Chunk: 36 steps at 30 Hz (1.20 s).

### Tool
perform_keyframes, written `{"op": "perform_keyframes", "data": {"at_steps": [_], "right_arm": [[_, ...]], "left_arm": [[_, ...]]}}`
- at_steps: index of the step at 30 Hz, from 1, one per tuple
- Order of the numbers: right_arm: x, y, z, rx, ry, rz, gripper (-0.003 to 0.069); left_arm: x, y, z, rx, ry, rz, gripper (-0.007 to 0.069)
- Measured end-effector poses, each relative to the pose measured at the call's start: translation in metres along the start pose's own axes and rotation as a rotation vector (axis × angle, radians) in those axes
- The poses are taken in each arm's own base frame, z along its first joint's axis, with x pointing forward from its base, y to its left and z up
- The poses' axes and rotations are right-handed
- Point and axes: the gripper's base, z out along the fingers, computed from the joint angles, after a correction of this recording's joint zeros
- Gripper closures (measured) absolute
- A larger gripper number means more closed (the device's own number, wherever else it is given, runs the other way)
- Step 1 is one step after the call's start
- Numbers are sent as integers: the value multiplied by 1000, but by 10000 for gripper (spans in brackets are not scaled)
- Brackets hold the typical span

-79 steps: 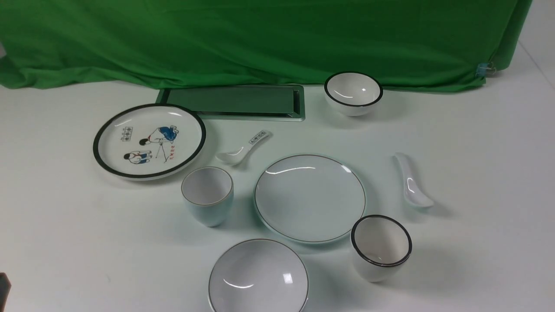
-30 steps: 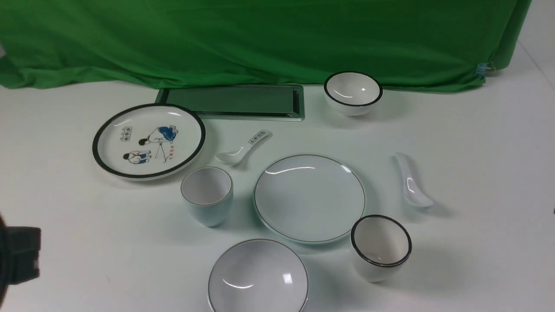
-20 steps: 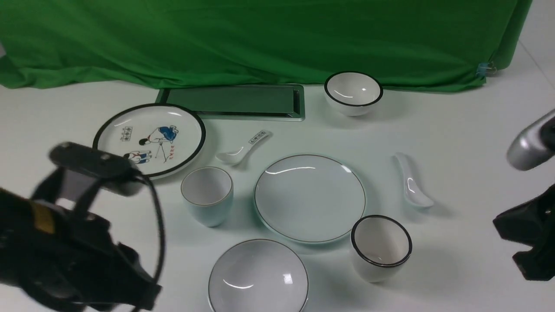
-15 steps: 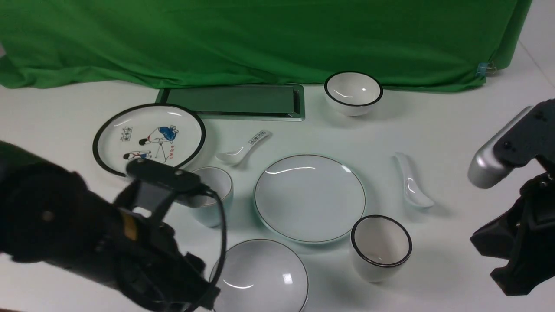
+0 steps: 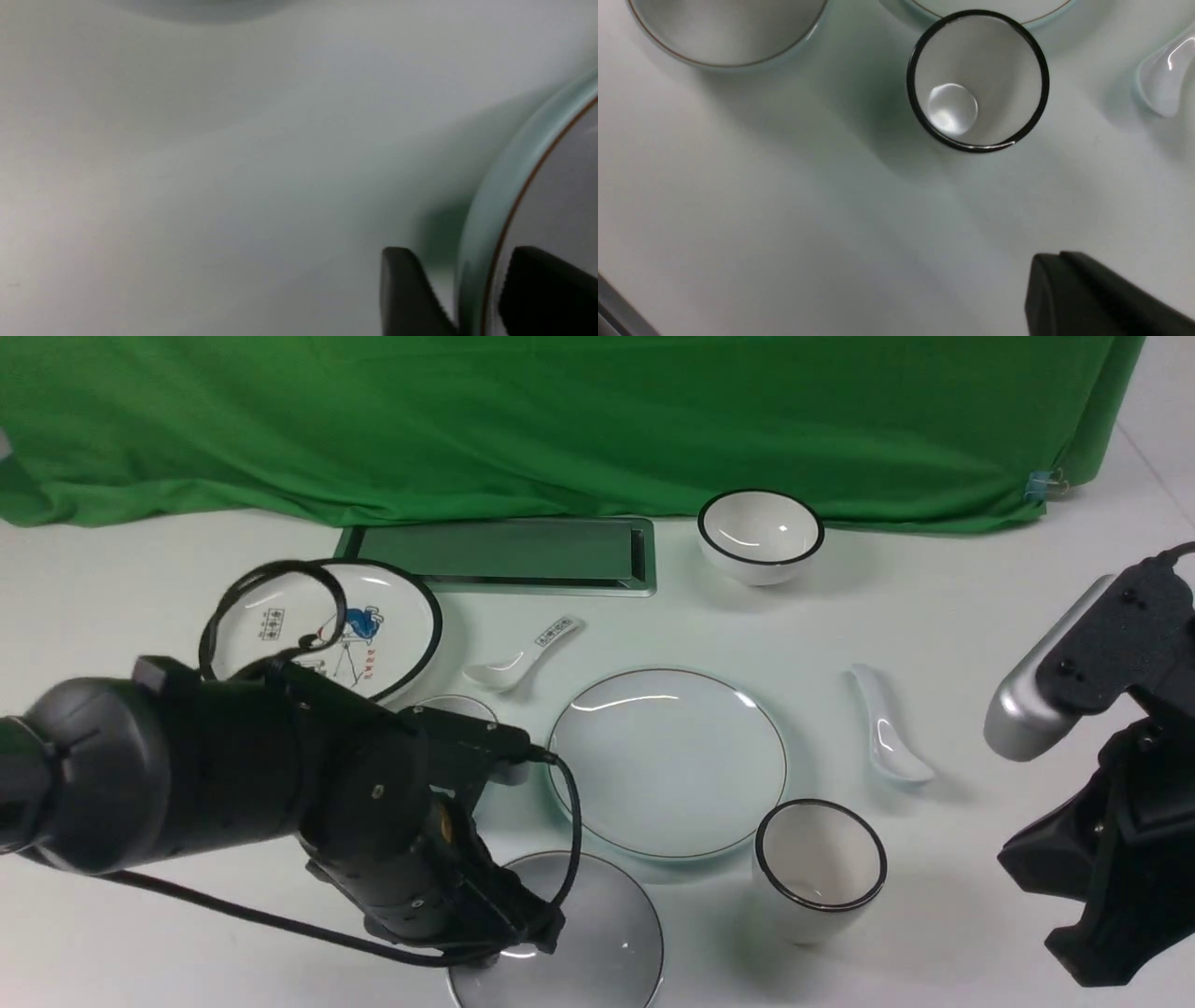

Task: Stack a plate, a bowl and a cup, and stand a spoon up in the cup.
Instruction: Use the left arm to grab a blue rice bowl, then use the left arm to put the blue rice bowl into the blue large plate in the middle

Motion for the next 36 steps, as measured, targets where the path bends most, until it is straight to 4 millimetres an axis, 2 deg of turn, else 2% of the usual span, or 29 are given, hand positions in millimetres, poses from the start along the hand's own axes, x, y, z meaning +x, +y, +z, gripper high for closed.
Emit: {"op": "perform_keyframes", "data": {"at_steps": [2,4,6,8,12,14,16,17,19,20,22,23,24,25,26,31,36], "right_arm": [[0,0,0,2,1,-1,644],[0,0,0,3,1,-2,643],[0,0,0,3,1,-2,642],[0,0,0,3,1,-2,641],[0,-1,0,6,-1,-3,640],[0,-1,0,8,-5,-4,638],[-1,-1,0,9,-8,-4,638],[-1,-1,0,11,-12,-4,638],[-1,-1,0,11,-12,-4,638],[-1,-1,0,11,-12,-4,638],[-1,-1,0,11,-11,-4,638],[-1,-1,0,11,-11,-4,638],[-1,-1,0,11,-10,-4,638],[-1,-1,0,10,-9,-4,638],[-1,-1,0,10,-9,-4,638],[-3,-2,0,20,-36,-4,638],[-8,-3,0,39,-90,-5,638]], "left_arm": [[-4,-2,-3,14,-24,-3,564],[-9,-4,-13,29,-58,15,617],[-12,-6,-20,34,-72,27,629],[-18,-9,-38,38,-95,78,632],[-51,-15,-78,71,-229,143,631],[-71,-15,-91,95,-278,141,631],[-85,-11,-94,108,-292,143,631],[-101,-7,-92,131,-297,129,631],[-120,-1,-78,154,-281,98,631],[-131,5,-65,169,-262,66,631],[-145,15,-40,188,-214,15,631],[-146,16,-38,190,-206,12,631],[-153,20,-21,195,-173,-6,631],[-155,21,-17,196,-165,-8,631],[-163,23,-1,206,-141,-17,631],[-178,19,17,223,-132,-14,630],[-178,20,25,204,-112,12,592]]}}
